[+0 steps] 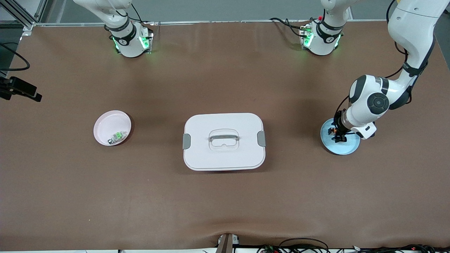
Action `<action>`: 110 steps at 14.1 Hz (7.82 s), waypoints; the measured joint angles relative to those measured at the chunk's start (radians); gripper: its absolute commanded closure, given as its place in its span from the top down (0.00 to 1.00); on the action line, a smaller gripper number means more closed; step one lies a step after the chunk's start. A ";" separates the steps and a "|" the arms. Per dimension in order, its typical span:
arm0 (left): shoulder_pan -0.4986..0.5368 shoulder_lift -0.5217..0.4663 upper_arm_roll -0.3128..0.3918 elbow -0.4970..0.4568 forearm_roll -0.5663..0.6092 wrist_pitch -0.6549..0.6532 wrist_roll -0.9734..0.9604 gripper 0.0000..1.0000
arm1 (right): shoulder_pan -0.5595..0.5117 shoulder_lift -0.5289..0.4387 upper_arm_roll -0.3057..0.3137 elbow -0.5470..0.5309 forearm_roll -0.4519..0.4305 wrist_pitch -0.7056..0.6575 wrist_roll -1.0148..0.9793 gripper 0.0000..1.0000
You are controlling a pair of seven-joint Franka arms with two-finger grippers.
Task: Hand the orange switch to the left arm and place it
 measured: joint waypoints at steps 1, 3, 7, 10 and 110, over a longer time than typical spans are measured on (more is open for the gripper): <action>0.000 -0.001 0.000 0.005 0.000 0.000 -0.001 1.00 | 0.000 0.000 0.001 0.000 0.001 -0.001 0.000 1.00; 0.000 -0.005 0.000 0.023 0.000 -0.001 -0.001 1.00 | 0.000 0.000 0.002 0.000 0.002 -0.002 0.000 1.00; 0.000 -0.024 0.000 0.049 0.000 -0.029 -0.001 1.00 | 0.000 0.000 0.004 0.000 0.003 -0.002 0.000 1.00; 0.000 -0.029 0.000 0.064 0.000 -0.036 -0.002 1.00 | 0.000 0.000 0.006 0.000 0.003 -0.002 0.000 1.00; -0.410 -0.526 0.381 0.546 -0.367 -0.891 1.719 1.00 | 0.000 -0.013 -0.003 -0.002 0.023 0.018 0.003 1.00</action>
